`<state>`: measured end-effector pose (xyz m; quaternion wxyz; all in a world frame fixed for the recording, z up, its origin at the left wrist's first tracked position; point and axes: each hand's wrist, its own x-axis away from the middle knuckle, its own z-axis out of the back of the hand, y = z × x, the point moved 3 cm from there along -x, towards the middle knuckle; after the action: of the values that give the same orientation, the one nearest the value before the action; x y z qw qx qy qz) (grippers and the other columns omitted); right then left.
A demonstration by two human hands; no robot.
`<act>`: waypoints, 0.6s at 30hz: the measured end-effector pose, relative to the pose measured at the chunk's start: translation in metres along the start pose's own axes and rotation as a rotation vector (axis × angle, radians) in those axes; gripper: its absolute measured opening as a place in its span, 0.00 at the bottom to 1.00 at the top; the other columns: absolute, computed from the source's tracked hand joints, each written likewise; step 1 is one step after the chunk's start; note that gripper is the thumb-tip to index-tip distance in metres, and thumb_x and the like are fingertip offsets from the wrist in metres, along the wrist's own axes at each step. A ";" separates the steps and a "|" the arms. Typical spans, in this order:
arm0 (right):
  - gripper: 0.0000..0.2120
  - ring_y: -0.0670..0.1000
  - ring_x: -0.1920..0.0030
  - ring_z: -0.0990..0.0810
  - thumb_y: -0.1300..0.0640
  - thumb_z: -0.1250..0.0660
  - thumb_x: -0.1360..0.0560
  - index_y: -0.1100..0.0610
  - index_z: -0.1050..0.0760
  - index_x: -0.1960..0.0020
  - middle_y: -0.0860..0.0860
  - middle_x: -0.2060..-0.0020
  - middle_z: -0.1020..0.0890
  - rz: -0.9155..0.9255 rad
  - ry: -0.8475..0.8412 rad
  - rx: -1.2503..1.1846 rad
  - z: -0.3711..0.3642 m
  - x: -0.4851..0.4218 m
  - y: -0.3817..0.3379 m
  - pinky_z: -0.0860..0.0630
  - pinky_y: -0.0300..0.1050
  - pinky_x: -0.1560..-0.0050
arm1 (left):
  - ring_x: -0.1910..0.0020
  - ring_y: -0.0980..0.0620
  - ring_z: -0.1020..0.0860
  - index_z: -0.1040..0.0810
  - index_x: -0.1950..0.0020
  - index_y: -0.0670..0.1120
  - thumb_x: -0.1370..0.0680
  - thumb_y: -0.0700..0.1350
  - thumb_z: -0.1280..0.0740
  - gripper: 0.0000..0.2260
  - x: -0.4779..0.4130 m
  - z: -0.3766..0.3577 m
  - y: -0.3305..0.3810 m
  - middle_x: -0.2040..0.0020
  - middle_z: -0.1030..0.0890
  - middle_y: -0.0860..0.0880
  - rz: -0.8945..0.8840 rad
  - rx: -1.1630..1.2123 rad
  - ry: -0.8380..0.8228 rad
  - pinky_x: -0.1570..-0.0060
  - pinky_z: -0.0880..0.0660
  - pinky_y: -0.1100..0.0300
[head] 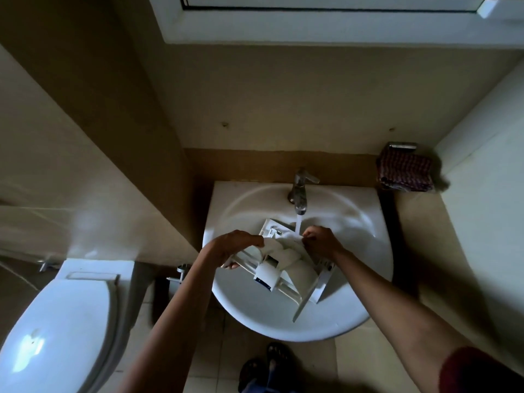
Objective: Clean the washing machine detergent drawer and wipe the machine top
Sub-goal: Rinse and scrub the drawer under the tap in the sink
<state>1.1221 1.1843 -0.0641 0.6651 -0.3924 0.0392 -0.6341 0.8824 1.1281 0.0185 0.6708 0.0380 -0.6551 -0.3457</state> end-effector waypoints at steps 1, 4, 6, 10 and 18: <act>0.05 0.54 0.52 0.20 0.58 0.32 0.28 0.59 0.20 0.57 0.56 0.57 0.17 -0.005 0.026 -0.017 0.000 -0.002 0.001 0.29 0.42 0.56 | 0.72 0.50 0.32 0.21 0.54 0.46 0.26 0.51 0.31 0.09 0.000 0.001 0.000 0.56 0.25 0.40 -0.003 -0.003 -0.006 0.72 0.38 0.62; 0.13 0.50 0.64 0.24 0.51 0.30 0.27 0.58 0.25 0.65 0.53 0.68 0.22 -0.015 0.086 -0.013 -0.003 -0.003 0.004 0.31 0.44 0.62 | 0.69 0.52 0.31 0.20 0.49 0.48 0.27 0.51 0.30 0.10 0.002 0.000 0.000 0.56 0.24 0.44 -0.036 -0.032 0.003 0.71 0.37 0.63; 0.19 0.45 0.71 0.30 0.47 0.31 0.26 0.55 0.31 0.70 0.48 0.74 0.28 0.006 0.147 -0.009 -0.006 -0.003 0.004 0.36 0.42 0.66 | 0.66 0.51 0.30 0.21 0.44 0.46 0.29 0.52 0.30 0.16 0.003 -0.002 0.002 0.56 0.25 0.45 -0.105 -0.087 0.023 0.69 0.37 0.62; 0.22 0.45 0.72 0.30 0.43 0.33 0.25 0.54 0.33 0.72 0.47 0.77 0.29 -0.011 0.287 -0.074 -0.001 -0.001 0.009 0.37 0.42 0.66 | 0.60 0.51 0.28 0.25 0.39 0.52 0.31 0.53 0.28 0.21 0.006 -0.004 0.010 0.54 0.24 0.47 -0.174 -0.111 0.074 0.67 0.35 0.61; 0.29 0.50 0.72 0.28 0.32 0.37 0.29 0.57 0.33 0.72 0.50 0.77 0.29 -0.075 0.251 -0.008 0.012 -0.005 0.022 0.35 0.44 0.69 | 0.52 0.52 0.25 0.26 0.37 0.56 0.31 0.52 0.27 0.24 -0.008 -0.016 0.013 0.41 0.22 0.49 -0.195 -0.131 0.071 0.62 0.31 0.62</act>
<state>1.1459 1.1915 -0.0705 0.6294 -0.3137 0.1097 -0.7024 0.9032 1.1359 0.0164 0.6578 0.0700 -0.6001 -0.4497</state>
